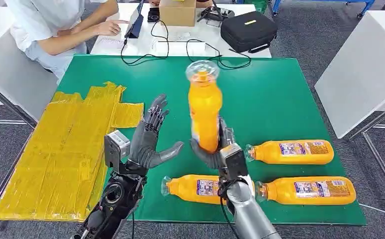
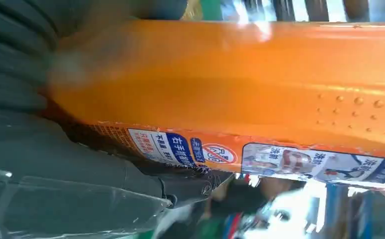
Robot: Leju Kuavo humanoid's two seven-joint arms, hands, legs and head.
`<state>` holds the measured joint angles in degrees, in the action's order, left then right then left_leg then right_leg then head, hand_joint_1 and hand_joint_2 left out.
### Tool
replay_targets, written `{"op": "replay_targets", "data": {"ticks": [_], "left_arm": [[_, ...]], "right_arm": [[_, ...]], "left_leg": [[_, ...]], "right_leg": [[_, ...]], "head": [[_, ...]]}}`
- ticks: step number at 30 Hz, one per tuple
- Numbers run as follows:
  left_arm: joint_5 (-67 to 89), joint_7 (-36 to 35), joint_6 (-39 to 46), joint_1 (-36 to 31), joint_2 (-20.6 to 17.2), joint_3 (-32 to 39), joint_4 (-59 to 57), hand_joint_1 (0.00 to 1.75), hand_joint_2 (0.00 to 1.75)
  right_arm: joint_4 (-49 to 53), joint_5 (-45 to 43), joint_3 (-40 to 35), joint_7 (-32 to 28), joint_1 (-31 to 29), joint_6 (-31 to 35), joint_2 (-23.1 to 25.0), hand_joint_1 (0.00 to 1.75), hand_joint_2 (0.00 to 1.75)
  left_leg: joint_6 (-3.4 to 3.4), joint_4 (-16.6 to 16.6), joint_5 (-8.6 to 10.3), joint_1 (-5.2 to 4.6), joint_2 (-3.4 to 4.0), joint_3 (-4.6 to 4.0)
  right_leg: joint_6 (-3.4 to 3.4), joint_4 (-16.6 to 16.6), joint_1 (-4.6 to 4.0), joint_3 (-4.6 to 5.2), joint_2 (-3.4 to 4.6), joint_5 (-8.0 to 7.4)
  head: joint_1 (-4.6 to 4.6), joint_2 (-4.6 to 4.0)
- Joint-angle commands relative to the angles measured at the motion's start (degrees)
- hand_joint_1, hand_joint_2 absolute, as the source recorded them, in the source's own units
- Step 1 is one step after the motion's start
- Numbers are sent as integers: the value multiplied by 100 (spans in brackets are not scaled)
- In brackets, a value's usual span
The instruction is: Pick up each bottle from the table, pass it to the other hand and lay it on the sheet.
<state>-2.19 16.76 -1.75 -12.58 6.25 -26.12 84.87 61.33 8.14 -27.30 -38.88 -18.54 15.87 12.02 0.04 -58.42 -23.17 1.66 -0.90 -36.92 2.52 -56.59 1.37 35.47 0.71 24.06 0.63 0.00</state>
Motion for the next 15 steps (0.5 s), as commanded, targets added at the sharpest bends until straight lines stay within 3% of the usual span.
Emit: {"op": "replay_targets", "data": {"ticks": [1, 12, 13, 14, 15], "left_arm": [[-169, 4, 0, -425, -167, -118, -500, 0, 175], [-364, 60, 38, -524, -139, -123, -691, 0, 175], [-400, 69, 55, -518, -120, -90, -716, 133, 175], [-414, 91, 86, -516, -100, -65, -760, 133, 175], [-423, 107, 104, -504, -95, -47, -772, 175, 175]], "right_arm": [[-873, 1056, -1411, 63, -448, 372, 0, 175, 175], [-1053, 2013, -2191, 95, -480, 701, 6, 175, 175], [-1027, 2066, -2216, 108, -451, 738, 2, 175, 175], [-969, 2065, -2217, 137, -392, 741, -7, 175, 175], [-919, 2052, -2196, 157, -365, 764, -20, 175, 175]], "left_leg": [[5, 6, -7, -1, 17, 24], [7, 10, -9, -3, 5, 32], [4, 6, -6, 0, 3, 17], [6, 9, -10, -1, 4, 31], [6, 10, -10, -2, 1, 32]], "right_leg": [[-11, 5, -3, -19, 9, 3], [-18, 7, -2, -30, -9, 10], [-12, 5, -4, -17, -5, 6], [-17, 7, -4, -30, -8, 11], [-17, 8, -4, -31, -11, 12]], "head": [[0, 0], [-2, 0], [0, 0], [0, 0], [-2, 0]]}}
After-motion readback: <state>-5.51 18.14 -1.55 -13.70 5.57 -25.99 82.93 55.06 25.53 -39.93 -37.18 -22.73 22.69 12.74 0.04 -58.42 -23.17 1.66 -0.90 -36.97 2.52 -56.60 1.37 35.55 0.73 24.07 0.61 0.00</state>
